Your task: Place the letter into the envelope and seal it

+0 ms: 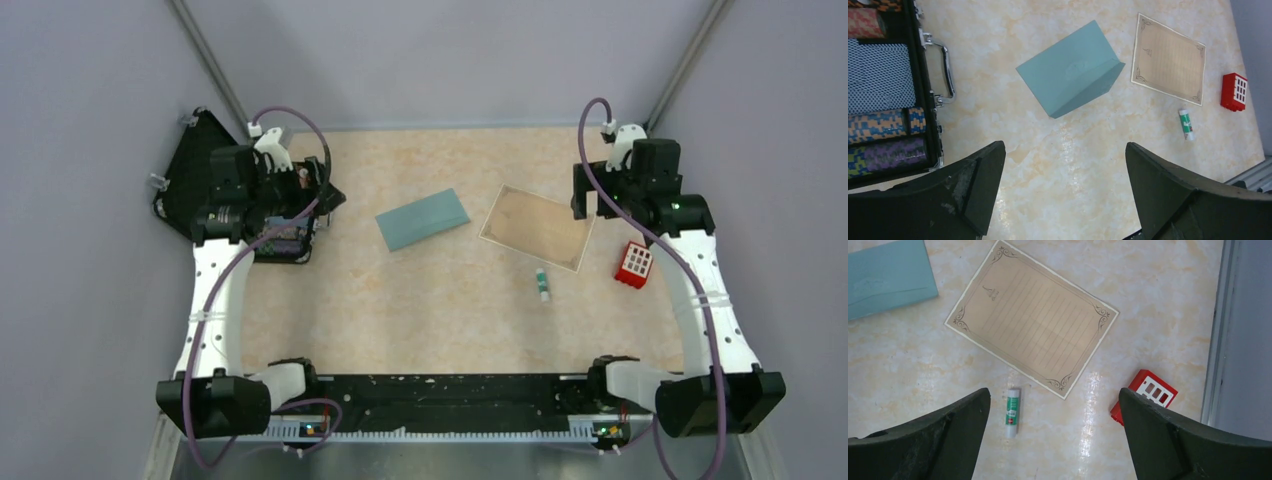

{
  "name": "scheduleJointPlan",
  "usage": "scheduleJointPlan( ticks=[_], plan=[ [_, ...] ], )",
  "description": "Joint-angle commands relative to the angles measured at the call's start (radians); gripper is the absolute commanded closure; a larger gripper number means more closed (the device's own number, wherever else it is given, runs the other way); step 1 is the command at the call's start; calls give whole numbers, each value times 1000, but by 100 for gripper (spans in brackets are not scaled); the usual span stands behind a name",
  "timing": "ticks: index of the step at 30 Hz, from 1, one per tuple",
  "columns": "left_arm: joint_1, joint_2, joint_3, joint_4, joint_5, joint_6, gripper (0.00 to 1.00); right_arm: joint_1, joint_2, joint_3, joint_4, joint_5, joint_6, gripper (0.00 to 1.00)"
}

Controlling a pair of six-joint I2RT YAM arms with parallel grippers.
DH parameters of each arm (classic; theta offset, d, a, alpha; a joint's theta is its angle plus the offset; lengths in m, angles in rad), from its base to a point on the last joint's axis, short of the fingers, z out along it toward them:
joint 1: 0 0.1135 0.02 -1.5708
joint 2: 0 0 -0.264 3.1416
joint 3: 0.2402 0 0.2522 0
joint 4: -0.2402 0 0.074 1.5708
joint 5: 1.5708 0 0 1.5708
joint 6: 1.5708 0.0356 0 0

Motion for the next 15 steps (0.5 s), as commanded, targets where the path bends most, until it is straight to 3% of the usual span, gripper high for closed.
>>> scheduleJointPlan(
  ticks=[1,5,12,15],
  plan=[
    [2,3,-32,44,94,-75,6,3,21,35,29,4,41,1],
    [-49,11,-80,95,169,-160,9,4,47,46,69,-141,-72,5],
    [-256,109,3,151,130,-210,14,2,249,124,143,-51,45,10],
    [-326,187,84,164,97,-245,16,-22,337,164,153,-55,107,4]
  ],
)
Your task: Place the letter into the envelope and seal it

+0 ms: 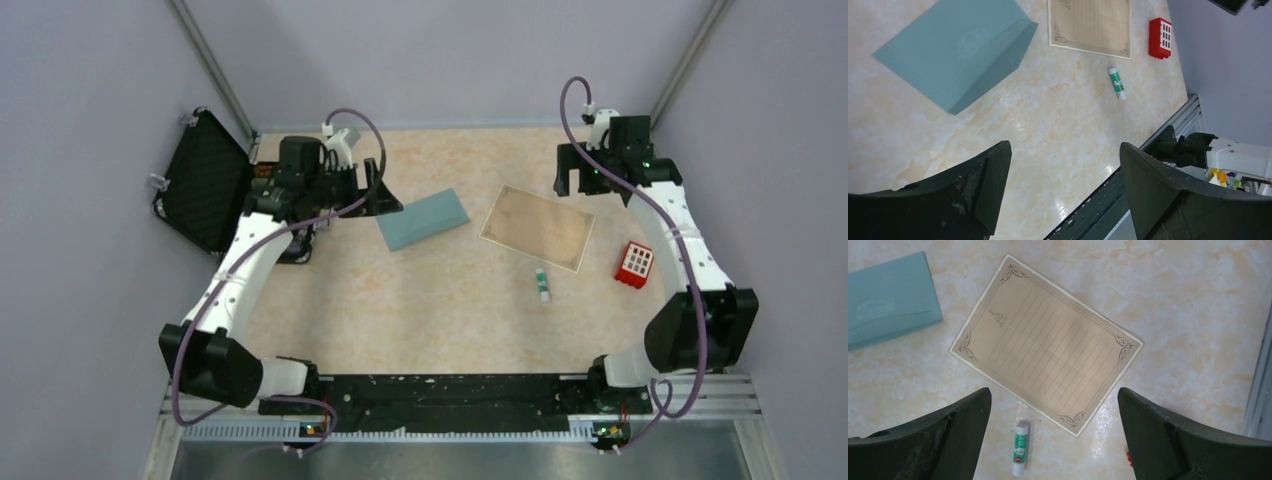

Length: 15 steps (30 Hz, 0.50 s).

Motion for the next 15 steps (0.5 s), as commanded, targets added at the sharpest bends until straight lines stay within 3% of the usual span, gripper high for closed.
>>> scheduleJointPlan(
  ticks=[1,8,15],
  plan=[
    [-93,94,152,86,-49,-92,16,-30,107,87,45,5,106,1],
    [-251,338,315,241,-85,-271,16,-113,298,154,-35,-75,142,2],
    [-334,560,340,372,-186,-498,17,-200,456,184,-5,-88,128,4]
  ],
)
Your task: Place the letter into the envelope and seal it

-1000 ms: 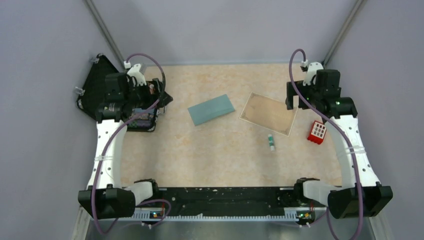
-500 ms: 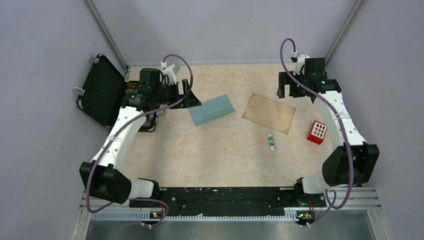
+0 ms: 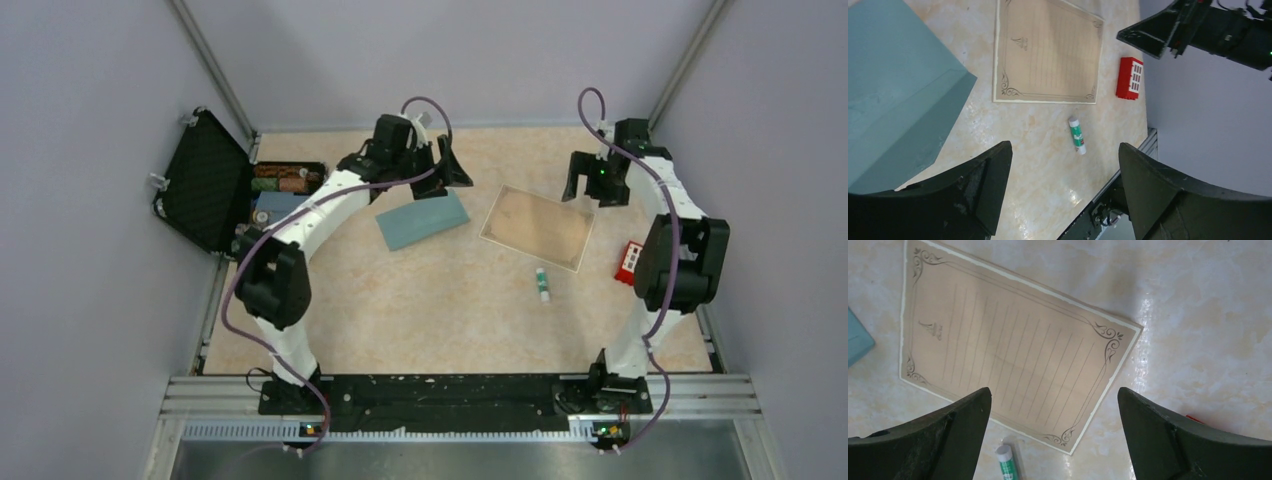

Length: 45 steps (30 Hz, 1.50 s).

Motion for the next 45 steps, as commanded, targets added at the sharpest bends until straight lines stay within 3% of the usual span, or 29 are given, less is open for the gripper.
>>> scheduleJointPlan(
  ticks=[1,7,12,18,27,38,45],
  plan=[
    [-53,99,16,151,-78,-177,17,-72,94,84,10,-57,24,2],
    [-114,253,70,294,-114,-183,16,-99,173,100,-16,-97,-8,1],
    [-135,384,163,363,-165,-21,17,-99,207,76,5,-109,21,1],
    [-138,525,261,436,-217,44,15,-101,236,58,4,-110,35,1],
    [-138,600,255,432,-220,-13,12,-101,267,2,13,-175,63,1],
    [-149,602,159,487,-58,-85,15,-101,254,-47,81,-591,103,1],
    [-149,607,162,479,-66,-66,15,-101,202,-92,83,-682,94,1]
  ],
)
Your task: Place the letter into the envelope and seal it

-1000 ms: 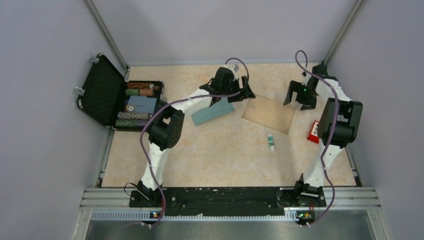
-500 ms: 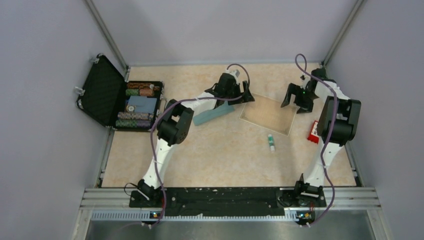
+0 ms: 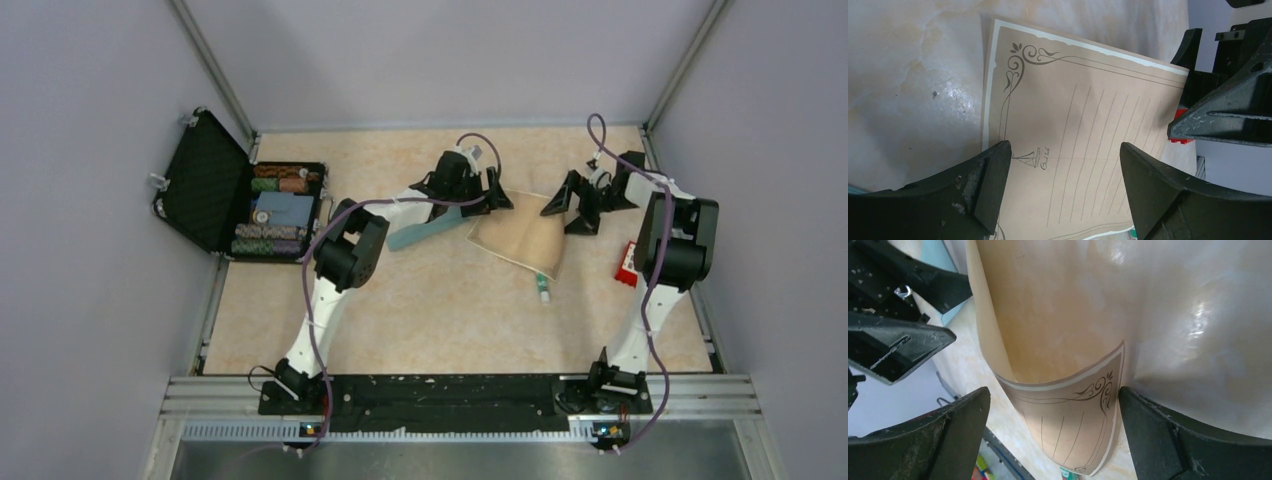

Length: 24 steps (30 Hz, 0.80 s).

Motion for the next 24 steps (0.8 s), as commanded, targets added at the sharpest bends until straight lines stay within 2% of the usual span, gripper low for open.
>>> scheduleJointPlan(
  ticks=[1,8,19,24],
  plan=[
    [-7,-5,-9,11,12,8,15,4,-59,-28,17,-106,-14,1],
    [-9,-2,-16,18,34,39,14,5,-140,-57,102,-305,52,1],
    [-24,12,-12,28,89,100,12,24,-103,-6,140,-317,57,1],
    [-30,8,-9,31,85,107,12,33,-85,40,48,-256,-3,1]
  ],
)
